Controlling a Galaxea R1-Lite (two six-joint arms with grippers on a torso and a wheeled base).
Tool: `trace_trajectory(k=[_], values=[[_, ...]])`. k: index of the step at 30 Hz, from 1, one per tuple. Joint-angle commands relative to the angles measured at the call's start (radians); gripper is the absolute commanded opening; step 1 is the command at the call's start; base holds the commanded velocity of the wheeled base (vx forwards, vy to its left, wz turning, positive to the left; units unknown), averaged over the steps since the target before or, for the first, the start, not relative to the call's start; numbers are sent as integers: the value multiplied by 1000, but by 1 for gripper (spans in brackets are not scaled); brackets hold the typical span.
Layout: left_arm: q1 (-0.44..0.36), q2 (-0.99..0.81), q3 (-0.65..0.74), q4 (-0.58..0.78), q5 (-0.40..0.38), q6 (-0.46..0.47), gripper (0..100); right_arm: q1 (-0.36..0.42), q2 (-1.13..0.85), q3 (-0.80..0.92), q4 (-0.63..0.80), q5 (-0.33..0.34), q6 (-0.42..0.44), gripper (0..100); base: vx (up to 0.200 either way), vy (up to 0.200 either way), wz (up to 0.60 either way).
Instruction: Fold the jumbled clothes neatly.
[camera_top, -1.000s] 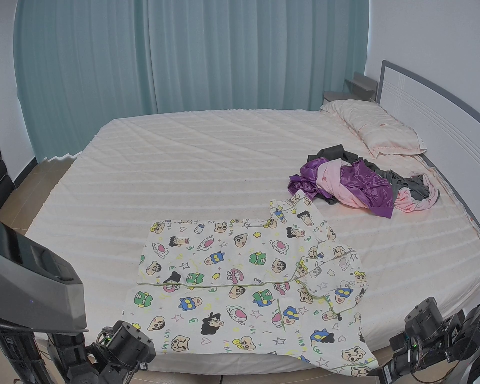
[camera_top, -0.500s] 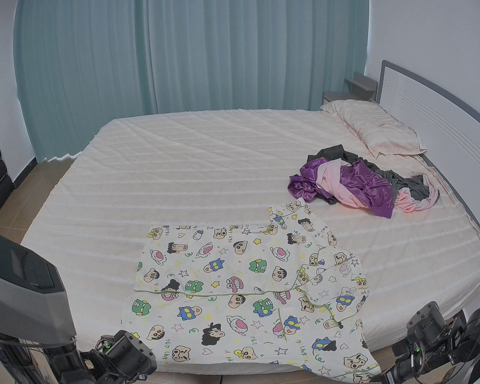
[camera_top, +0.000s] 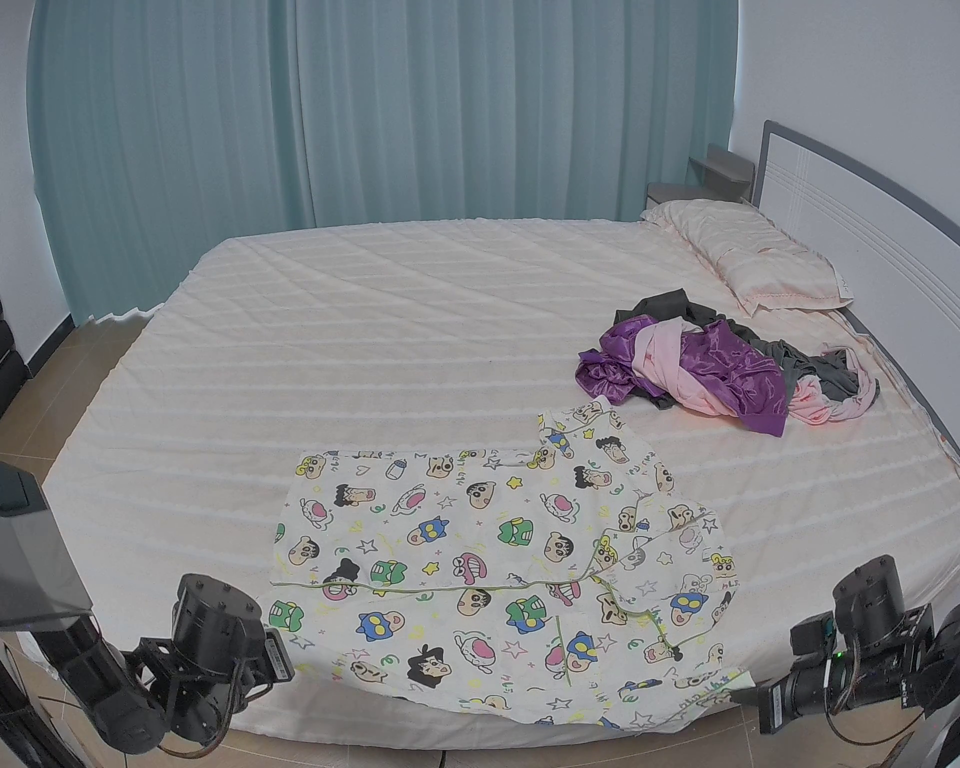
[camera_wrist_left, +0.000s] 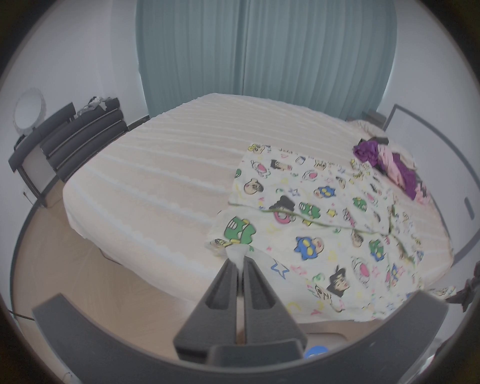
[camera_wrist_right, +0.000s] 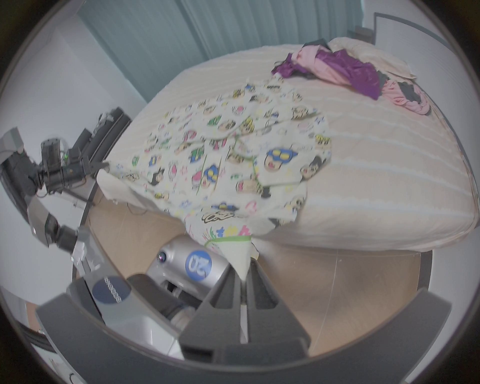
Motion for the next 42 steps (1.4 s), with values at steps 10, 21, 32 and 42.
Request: trace_trajectory(k=[10, 21, 32, 42], values=[[182, 110, -192, -5, -135, -73, 0, -106, 134, -193, -20, 1, 98, 0, 0, 0, 0], [253, 216, -354, -4, -151, -145, 0, -173, 384, -243, -316, -51, 106, 0, 0, 0, 0], [262, 330, -469, 32, -150, -145, 0, -181, 477, -317, -486, -92, 220, 0, 0, 0, 0], [277, 354, -509, 38, -150, -145, 0, -186, 487, -398, -480, -140, 279, 0, 0, 0, 0]])
